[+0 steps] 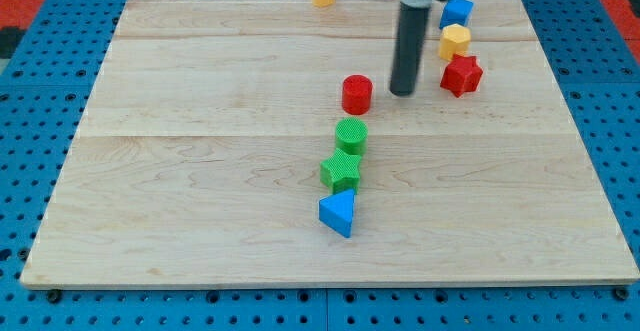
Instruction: Place the red blocks in the vertical line at the bottom of the yellow hexagon
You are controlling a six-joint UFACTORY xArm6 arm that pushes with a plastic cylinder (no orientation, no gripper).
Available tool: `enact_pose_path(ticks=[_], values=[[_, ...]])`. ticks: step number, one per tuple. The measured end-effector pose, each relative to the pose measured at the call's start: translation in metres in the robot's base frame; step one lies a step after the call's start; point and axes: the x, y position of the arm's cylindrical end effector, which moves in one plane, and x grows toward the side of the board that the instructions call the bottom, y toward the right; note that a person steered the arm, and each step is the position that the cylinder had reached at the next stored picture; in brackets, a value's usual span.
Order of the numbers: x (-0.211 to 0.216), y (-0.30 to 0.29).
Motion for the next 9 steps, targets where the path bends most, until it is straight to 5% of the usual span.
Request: enact_pose_path(ticks=[1,3,4,6,8,9], values=[[-0.005,-0.015],[-0.088,-0.074],[-0.03,-0.13],[0.018,0.008],[-0.011,-0.09],[-0.056,-0.049]])
